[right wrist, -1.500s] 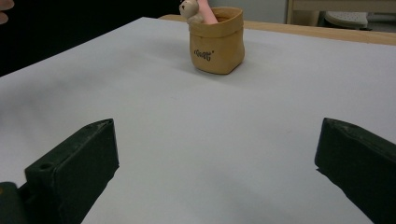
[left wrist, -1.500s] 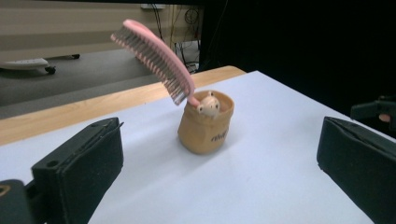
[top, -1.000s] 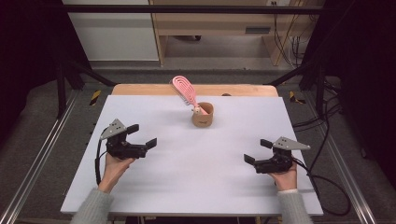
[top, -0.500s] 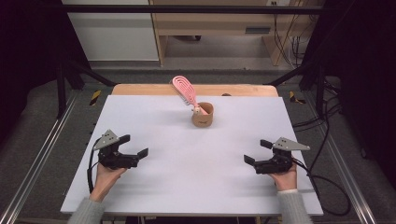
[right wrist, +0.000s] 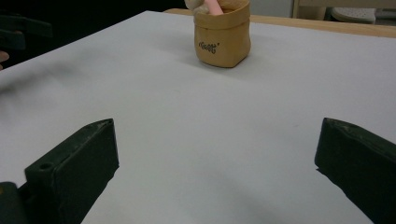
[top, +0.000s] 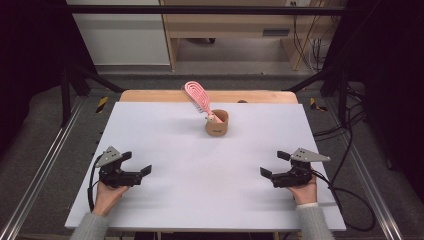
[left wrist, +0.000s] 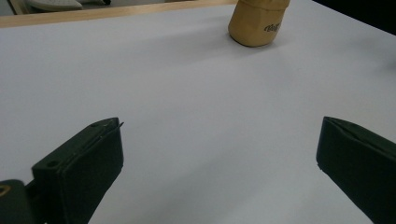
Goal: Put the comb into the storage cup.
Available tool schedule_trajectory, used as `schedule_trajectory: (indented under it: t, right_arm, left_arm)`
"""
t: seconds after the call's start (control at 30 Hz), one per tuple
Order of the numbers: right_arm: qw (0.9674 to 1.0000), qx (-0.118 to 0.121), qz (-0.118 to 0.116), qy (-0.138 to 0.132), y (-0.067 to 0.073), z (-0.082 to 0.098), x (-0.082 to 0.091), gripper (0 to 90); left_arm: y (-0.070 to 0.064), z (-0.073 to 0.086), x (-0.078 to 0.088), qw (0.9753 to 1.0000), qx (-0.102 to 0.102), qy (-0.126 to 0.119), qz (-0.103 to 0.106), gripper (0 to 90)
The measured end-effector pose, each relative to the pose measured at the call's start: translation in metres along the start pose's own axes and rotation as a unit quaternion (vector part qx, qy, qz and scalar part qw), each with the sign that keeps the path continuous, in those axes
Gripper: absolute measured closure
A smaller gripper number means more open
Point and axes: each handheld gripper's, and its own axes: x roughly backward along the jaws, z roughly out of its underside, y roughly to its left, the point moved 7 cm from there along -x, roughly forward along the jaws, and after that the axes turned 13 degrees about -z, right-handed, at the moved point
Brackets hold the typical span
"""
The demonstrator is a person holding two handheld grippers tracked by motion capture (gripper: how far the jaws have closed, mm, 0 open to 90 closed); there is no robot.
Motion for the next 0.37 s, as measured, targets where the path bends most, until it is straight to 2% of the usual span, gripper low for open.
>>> schedule_trajectory:
  t: [0.37]
  right_arm:
    - [1.0, -0.003, 0.002, 0.003, -0.0016, 0.002, 0.0002, 0.0]
  left_arm:
    - [0.004, 0.0031, 0.0045, 1.0, -0.007, -0.001, -0.001, 0.6]
